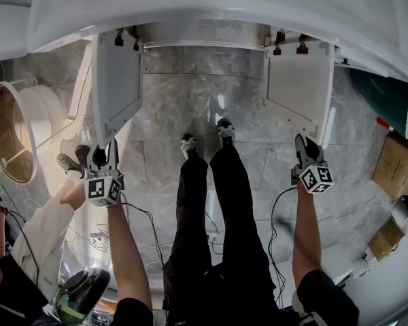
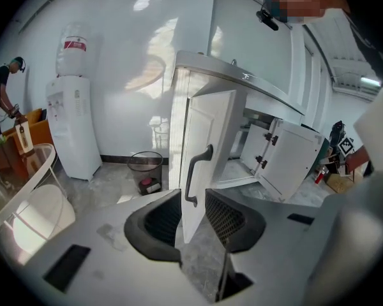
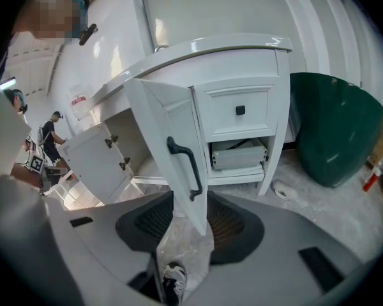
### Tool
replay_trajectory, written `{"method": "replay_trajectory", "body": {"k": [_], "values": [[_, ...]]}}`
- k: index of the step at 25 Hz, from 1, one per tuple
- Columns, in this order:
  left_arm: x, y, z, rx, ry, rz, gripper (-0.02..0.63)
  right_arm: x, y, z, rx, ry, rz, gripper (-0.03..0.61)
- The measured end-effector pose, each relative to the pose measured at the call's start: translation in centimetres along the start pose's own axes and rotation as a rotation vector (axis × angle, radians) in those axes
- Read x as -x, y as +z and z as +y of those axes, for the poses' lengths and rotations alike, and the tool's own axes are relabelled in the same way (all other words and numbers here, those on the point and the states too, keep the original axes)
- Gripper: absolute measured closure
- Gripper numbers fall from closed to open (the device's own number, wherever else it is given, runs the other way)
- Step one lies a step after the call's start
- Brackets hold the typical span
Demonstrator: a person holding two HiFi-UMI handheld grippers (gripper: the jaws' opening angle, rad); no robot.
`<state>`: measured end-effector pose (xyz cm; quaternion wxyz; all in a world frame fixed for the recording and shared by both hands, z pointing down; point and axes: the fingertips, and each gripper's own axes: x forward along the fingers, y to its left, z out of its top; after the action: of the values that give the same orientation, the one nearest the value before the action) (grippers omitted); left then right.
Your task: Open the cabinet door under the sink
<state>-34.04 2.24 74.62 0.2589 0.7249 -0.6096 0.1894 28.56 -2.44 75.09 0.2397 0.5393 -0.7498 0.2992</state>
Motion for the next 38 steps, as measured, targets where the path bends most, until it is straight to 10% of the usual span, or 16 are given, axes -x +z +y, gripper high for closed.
{"method": "replay_trajectory", "body": {"k": [9,26,38], "values": [[5.1,1.0,-4.8,0.109,-0.099,0.056,0.570,4.9,0.5,6.7,-0.058,0.061,0.017,0.501],[15.8,25.3,-20.5,-0.024,-0.388,-0.138,0.598,13.7,23.1,22.2,0.324,0.348,-0.065,0.518],[23.6,24.7,-30.0,-0.014,-0.453,-0.146,0.598,24.7,21.6,20.0,0.402,0.447,0.005,0.518]]}}
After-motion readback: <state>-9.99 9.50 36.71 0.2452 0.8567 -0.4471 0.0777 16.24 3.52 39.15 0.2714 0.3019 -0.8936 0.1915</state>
